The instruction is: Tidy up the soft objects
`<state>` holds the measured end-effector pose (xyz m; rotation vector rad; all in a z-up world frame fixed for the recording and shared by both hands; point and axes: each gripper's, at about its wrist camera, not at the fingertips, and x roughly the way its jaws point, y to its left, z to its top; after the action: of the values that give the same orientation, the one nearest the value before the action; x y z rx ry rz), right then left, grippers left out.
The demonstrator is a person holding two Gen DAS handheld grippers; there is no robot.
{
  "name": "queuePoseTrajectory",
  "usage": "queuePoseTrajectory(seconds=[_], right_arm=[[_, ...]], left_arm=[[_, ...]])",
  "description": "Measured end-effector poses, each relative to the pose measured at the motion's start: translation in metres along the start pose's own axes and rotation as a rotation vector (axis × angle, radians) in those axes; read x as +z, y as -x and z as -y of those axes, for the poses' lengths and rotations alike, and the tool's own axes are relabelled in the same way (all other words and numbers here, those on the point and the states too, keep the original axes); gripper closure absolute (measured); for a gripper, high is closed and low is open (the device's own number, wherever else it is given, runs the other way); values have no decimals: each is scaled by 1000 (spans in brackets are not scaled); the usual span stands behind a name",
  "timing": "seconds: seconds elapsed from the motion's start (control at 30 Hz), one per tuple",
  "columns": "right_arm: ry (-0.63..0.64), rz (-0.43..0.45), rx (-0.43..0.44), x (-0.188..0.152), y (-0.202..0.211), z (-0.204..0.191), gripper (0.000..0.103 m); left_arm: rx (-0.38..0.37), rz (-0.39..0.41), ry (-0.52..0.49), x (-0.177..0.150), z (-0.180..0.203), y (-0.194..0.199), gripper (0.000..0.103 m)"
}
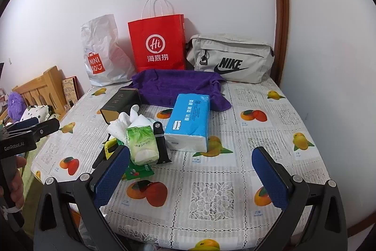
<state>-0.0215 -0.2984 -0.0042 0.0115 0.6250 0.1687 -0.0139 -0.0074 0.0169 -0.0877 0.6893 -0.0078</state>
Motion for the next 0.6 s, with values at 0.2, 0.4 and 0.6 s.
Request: queuePoseTrajectory(seconds=[0.2,0.4,0.6], right_arm=[[-2,1,1,0,1,0,1],[-3,1,1,0,1,-1,1],[-4,1,2,-1,2,-2,1]], left_arm=[[11,51,-30,1,6,9,0],[21,53,-34,3,8,9,0],[4,69,-31,0,8,11,0]])
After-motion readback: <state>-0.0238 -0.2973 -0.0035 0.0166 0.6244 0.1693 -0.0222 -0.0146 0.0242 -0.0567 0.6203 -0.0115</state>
